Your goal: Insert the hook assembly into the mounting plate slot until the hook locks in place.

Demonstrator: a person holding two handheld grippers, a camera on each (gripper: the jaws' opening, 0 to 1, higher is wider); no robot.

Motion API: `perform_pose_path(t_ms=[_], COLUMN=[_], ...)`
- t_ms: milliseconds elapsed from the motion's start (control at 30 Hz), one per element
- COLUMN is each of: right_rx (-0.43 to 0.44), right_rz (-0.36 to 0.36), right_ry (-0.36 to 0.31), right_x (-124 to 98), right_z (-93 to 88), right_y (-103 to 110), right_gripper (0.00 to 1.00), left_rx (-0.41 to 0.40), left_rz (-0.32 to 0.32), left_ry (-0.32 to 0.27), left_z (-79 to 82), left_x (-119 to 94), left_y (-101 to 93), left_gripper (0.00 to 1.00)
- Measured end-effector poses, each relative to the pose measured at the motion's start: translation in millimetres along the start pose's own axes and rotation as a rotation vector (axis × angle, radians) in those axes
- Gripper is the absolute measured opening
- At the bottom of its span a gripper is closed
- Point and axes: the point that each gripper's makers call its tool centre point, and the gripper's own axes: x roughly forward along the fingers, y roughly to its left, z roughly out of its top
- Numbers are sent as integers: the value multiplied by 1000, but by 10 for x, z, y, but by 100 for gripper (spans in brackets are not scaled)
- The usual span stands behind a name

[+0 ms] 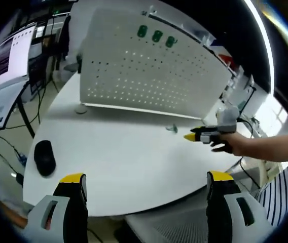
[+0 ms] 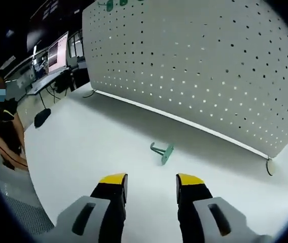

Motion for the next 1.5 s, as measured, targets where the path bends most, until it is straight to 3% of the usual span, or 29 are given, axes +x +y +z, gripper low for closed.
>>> perform_pose_path(t_ms=[433,767,1267,1500], right_rx=[8,-35,-42,-40], right_rz=[19,8,-6,-11], right_ry=[66,91,123,107], right_x=[315,486,602,603], right_z=[-21,23,16,60], right_y=[-81,-162,-241,-253], right_gripper=[27,21,8,4], left_rx=[-21,-34,-47,-42], left_rz=[12,30,37,34], left_ry=[12,17,26,33], left_z=[-64,-85,-80,-65], left_x=[12,-18,4,10], left_y=[18,68,72,60], left_gripper=[100,100,100,100])
